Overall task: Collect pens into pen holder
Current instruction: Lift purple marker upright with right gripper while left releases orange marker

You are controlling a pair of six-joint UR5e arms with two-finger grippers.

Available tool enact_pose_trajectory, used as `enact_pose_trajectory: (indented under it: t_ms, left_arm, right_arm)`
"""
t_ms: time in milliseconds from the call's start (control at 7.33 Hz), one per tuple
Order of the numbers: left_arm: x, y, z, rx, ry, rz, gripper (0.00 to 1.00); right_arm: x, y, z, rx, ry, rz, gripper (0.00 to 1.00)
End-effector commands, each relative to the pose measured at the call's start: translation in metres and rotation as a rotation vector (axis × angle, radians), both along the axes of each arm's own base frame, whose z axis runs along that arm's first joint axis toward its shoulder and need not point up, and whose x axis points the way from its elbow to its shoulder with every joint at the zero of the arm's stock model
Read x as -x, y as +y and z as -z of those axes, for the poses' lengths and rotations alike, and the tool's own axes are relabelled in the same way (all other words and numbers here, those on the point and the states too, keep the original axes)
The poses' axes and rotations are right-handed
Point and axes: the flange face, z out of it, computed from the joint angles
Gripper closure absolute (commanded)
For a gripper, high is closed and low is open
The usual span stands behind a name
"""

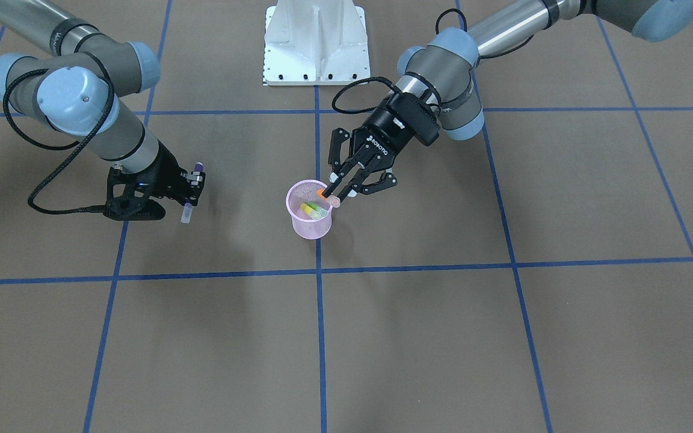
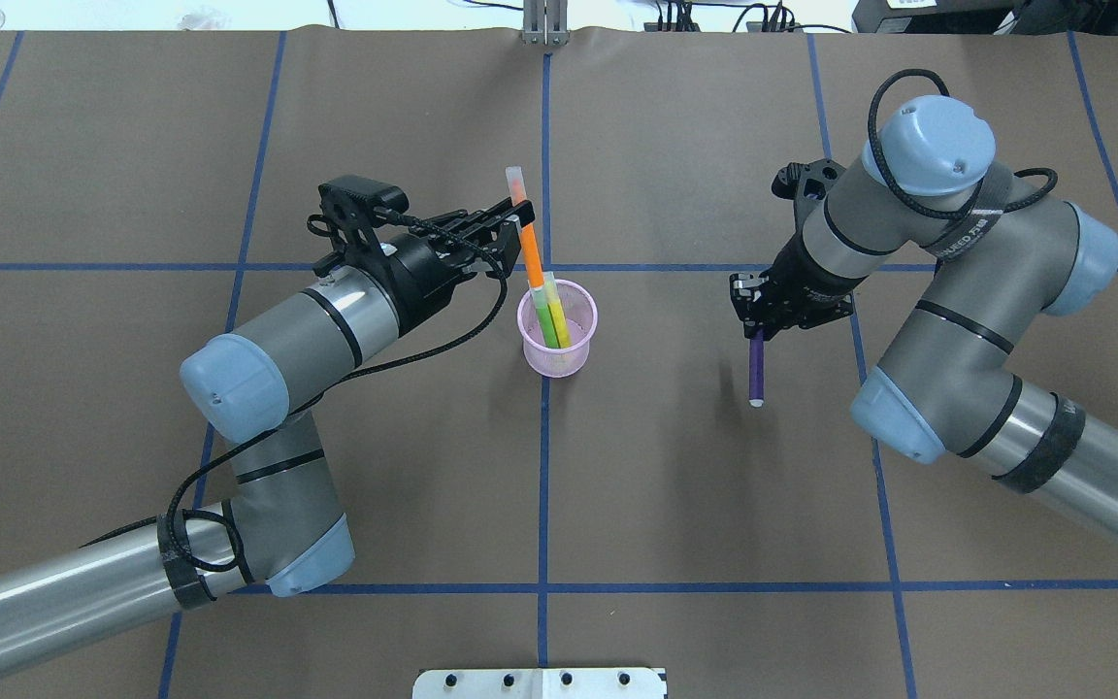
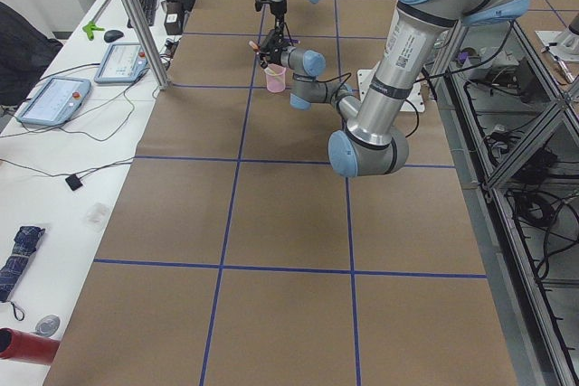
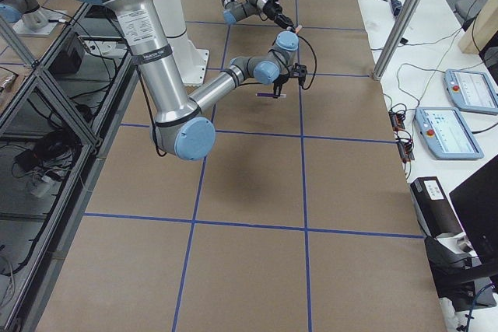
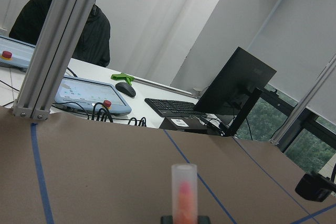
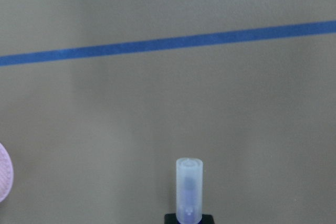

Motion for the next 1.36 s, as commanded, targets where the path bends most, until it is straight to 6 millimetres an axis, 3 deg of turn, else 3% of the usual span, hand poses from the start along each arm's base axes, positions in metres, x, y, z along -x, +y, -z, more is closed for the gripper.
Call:
enact_pose_trajectory:
  t_ms: [0, 136, 409, 1227]
  left_arm:
    - [-0.024, 0.005, 0.003, 0.015, -0.004, -0.007, 1.0]
    - [-0.04, 0.015, 0.004, 0.021, -0.007, -0.017, 1.0]
    - [-0.052, 0.016, 0.012, 0.022, -0.005, -0.02, 1.0]
    - [-0.064, 0.017, -0.003, 0.037, -0.034, -0.027, 1.0]
  right_arm:
    - [-0.017, -0.007, 0.016, -0.027, -0.022, -0.027, 1.0]
    - [-0.02, -0.008, 0.017, -0.03, -0.024, -0.033, 1.0]
    - [-0.027, -0.011, 0.02, -0.035, -0.029, -0.044, 1.0]
    - [-0.044, -0.008, 0.043, -0.074, -0.062, -0.063, 1.0]
